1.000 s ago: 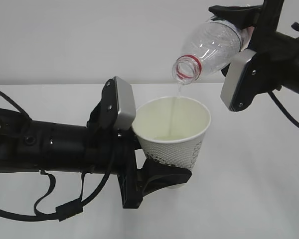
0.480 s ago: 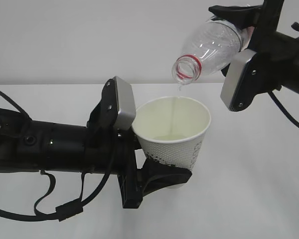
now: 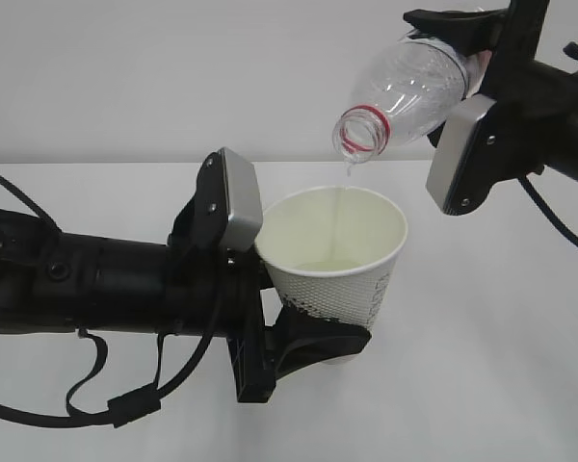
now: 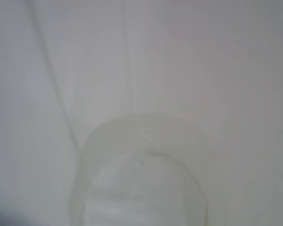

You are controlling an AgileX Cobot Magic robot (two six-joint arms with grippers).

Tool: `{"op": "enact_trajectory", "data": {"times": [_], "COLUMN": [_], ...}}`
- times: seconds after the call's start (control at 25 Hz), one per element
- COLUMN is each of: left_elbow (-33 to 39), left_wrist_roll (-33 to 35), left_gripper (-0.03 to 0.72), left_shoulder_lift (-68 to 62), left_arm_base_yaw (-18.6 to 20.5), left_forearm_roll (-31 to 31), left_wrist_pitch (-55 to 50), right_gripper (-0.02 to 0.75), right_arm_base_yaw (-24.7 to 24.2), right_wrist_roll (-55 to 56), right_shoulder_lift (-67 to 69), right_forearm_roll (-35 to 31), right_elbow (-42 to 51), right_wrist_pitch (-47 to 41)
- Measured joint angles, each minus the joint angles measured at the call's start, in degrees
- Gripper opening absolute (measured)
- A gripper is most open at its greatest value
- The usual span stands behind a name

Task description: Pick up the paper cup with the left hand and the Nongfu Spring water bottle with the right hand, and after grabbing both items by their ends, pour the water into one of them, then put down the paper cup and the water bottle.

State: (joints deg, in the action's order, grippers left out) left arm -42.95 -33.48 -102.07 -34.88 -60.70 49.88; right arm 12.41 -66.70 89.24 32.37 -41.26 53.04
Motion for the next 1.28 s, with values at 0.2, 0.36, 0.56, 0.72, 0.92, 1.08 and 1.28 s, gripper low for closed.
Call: {"op": "enact_trajectory", "data": {"times": [0.2, 0.36, 0.56, 0.72, 0.92, 1.08, 1.28], "left_elbow": [0.00, 0.00, 0.00, 0.00, 0.00, 0.00, 0.00], "left_wrist_roll": [0.00, 0.00, 0.00, 0.00, 0.00, 0.00, 0.00], "left_gripper": [0.510, 0.510, 0.510, 0.510, 0.510, 0.510, 0.510], "left_shoulder_lift": [0.00, 0.00, 0.00, 0.00, 0.00, 0.00, 0.00], "left_arm_base_yaw": [0.00, 0.00, 0.00, 0.00, 0.00, 0.00, 0.00], "left_forearm_roll": [0.00, 0.00, 0.00, 0.00, 0.00, 0.00, 0.00], "left_wrist_pitch": [-0.10, -0.20, -0.40, -0.53, -1.09, -1.34, -1.34], "right_gripper": [0.477, 0.477, 0.477, 0.477, 0.477, 0.477, 0.477], "right_arm_base_yaw": [0.00, 0.00, 0.00, 0.00, 0.00, 0.00, 0.00], "right_wrist_roll": [-0.13, -0.13, -0.13, -0.13, -0.13, -0.13, -0.82], "right_shoulder_lift": [0.00, 0.00, 0.00, 0.00, 0.00, 0.00, 0.00], "right_forearm_roll": [0.00, 0.00, 0.00, 0.00, 0.00, 0.00, 0.00], "right_elbow": [0.00, 0.00, 0.00, 0.00, 0.00, 0.00, -0.02], "right_wrist_pitch": [0.09, 0.13, 0.13, 0.13, 0.13, 0.13, 0.13]}}
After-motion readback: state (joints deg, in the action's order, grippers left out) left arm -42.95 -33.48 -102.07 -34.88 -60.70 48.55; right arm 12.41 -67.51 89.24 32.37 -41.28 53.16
